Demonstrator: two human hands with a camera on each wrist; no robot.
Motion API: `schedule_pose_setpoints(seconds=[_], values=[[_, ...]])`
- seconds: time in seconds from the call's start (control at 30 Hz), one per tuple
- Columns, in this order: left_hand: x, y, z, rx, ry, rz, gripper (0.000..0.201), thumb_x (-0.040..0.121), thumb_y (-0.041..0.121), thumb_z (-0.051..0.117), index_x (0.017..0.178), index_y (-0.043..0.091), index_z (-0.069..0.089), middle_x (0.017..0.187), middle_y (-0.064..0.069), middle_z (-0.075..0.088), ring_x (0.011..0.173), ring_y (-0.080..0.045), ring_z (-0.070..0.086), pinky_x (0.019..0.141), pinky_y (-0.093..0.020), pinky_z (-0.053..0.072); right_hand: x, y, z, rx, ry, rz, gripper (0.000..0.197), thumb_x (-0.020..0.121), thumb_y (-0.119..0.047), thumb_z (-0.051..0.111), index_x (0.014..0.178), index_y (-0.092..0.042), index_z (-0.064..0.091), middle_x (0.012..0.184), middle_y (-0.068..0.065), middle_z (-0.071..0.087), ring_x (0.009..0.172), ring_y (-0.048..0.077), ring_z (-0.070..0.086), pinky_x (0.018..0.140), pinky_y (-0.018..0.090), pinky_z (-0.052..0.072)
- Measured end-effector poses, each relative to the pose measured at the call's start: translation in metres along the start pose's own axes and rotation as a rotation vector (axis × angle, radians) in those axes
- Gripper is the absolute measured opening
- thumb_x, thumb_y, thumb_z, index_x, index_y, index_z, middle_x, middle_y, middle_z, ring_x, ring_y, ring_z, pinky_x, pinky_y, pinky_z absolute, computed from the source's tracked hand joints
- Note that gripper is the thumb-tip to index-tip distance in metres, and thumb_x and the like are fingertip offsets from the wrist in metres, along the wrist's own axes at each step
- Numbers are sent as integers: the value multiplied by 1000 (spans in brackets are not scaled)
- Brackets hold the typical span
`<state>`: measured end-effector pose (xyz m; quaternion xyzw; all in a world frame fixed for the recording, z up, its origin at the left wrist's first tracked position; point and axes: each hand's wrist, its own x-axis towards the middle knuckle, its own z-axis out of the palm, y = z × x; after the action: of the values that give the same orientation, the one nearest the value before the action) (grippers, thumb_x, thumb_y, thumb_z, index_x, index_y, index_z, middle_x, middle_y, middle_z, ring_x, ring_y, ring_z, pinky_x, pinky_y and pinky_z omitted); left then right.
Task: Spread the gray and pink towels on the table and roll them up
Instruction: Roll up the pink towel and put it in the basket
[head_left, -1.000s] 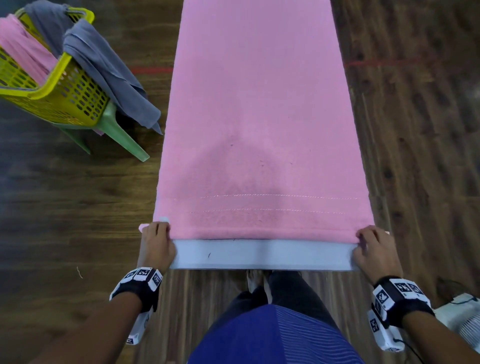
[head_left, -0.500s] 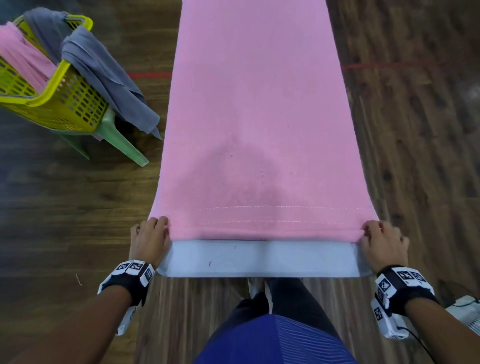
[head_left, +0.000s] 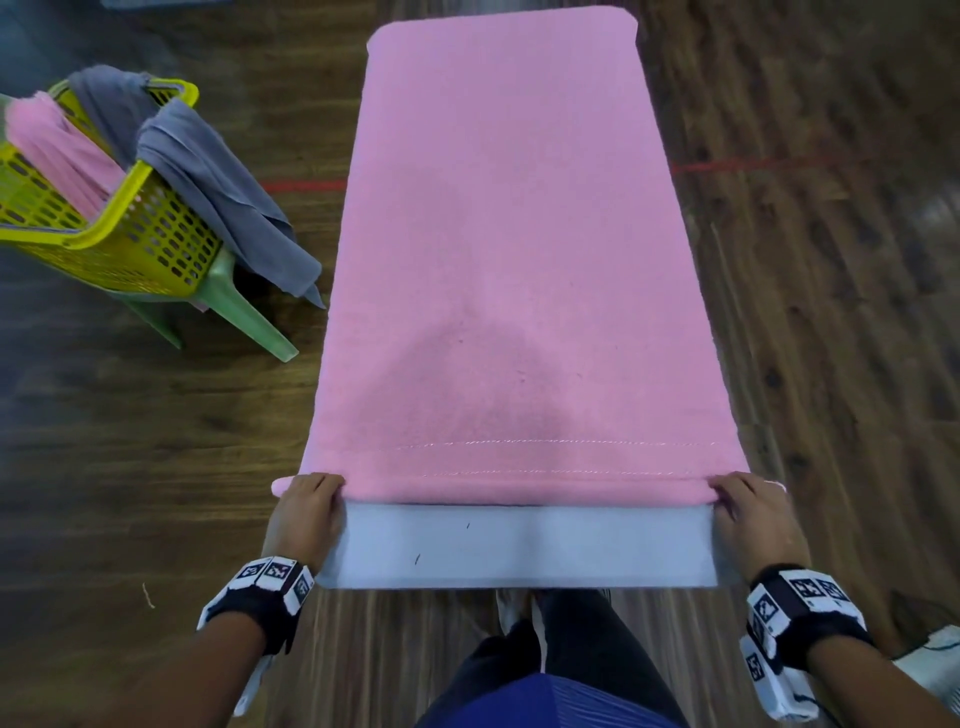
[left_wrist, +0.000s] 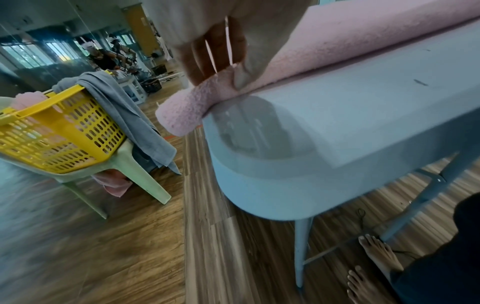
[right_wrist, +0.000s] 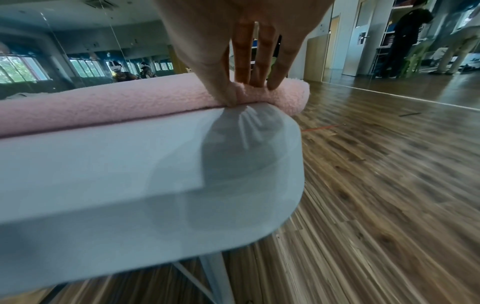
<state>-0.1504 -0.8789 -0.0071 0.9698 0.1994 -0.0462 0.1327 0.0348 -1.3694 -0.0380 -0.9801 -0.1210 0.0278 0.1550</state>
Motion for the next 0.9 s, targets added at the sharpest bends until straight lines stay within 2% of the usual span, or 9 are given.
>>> schedule_pose_setpoints(seconds=[0.17,0.3,0.4,0.5,0.57,0.67,0.77,0.83,0.9], values=[[11,0,-5,125,-173,-11,39,71,34,33,74,11,64,63,-7,60,59,-32,57,58,-38,44,11,-8,-12,-238,-152,165,10,80,-22,60,83,-26,69,89,-1,69,90,21,51,86,43,31],[15,9,-7,126,-93,-89,19,70,8,68,88,8,61,81,-13,59,70,-35,55,61,-42,42,13,-11,-12,-193,-41,124,18,71,-9,68,87,-16,63,92,9,59,87,30,50,81,43,31],[15,6,-2,95,-64,-21,34,56,-7,74,81,8,57,76,-9,54,66,-30,49,58,-39,39,12,-11,-9,-11,-104,58,18,69,5,67,80,-8,64,86,8,56,82,34,54,71,33,33],[12,4,6,-10,-31,12,33,59,-11,71,85,3,59,80,-12,55,70,-31,50,62,-41,46,11,-5,-5,72,-125,55,27,65,7,69,89,-4,65,98,13,62,91,35,56,78,37,43],[9,4,8,-35,-19,37,31,64,-9,69,91,1,61,89,-14,58,79,-32,51,70,-43,49,8,-1,-1,61,-161,12,38,64,4,70,100,-5,64,106,13,64,96,35,56,87,44,47],[8,5,4,-21,-47,14,30,66,-6,73,93,1,65,93,-14,64,86,-33,57,78,-44,51,11,2,-3,0,-123,-32,29,72,-14,60,100,-12,68,105,8,68,96,32,58,88,45,47],[15,7,-4,54,-103,-15,14,71,12,65,83,5,68,80,-11,67,75,-33,60,68,-43,52,23,-5,-11,-140,-136,29,18,78,-19,66,95,-18,72,100,3,70,99,30,56,90,44,34],[20,11,-9,77,-153,-8,26,75,25,49,80,8,67,74,-9,66,69,-31,59,63,-40,50,33,-13,-16,-201,-202,68,16,82,-20,63,96,-20,71,103,2,69,101,27,53,90,42,29],[27,15,-14,50,-117,-28,24,79,20,51,91,6,66,83,-13,65,73,-33,59,66,-41,50,41,-16,-17,-190,-177,91,17,80,-14,64,96,-17,68,104,8,64,98,30,51,87,43,31]])
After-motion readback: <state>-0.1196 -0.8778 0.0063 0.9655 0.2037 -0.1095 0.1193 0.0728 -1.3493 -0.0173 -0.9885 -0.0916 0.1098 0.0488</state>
